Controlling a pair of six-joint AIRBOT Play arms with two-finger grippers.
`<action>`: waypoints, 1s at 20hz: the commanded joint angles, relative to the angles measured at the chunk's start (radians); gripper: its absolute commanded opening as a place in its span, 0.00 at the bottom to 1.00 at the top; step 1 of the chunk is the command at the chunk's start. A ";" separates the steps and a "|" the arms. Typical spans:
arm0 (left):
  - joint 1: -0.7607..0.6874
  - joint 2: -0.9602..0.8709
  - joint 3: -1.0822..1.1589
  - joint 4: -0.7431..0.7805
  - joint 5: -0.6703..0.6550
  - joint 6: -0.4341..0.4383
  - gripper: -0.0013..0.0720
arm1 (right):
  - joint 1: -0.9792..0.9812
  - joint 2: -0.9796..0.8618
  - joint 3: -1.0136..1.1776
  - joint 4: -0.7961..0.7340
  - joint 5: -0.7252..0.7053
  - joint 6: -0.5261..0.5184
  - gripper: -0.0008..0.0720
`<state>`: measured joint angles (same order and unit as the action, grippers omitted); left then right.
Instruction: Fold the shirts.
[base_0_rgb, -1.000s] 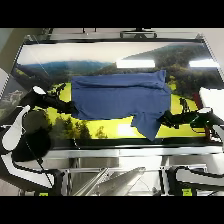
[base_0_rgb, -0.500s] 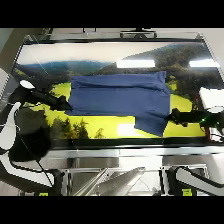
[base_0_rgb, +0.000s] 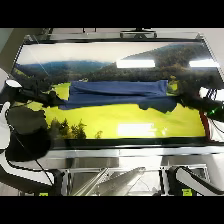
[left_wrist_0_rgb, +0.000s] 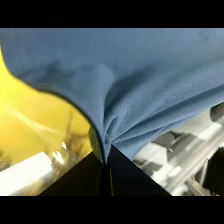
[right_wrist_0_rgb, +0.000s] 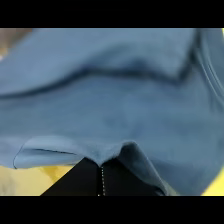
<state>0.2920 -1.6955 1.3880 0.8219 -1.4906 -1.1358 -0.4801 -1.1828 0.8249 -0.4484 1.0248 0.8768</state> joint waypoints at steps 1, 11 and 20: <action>-0.031 -0.023 0.138 -0.020 0.087 0.002 0.05 | 0.096 -0.110 0.119 0.165 -0.152 -0.089 0.04; -0.125 -0.383 0.515 -0.019 0.074 0.001 0.06 | 0.205 -0.578 0.407 0.144 -0.285 -0.254 0.06; -0.055 -0.447 0.705 -0.019 -0.112 -0.087 0.41 | 0.132 -0.580 0.572 -0.132 -0.145 -0.043 0.99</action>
<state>0.2073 -2.1338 2.0197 0.8040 -1.5196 -1.1801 -0.3126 -1.7645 1.3319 -0.4957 0.7868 0.7025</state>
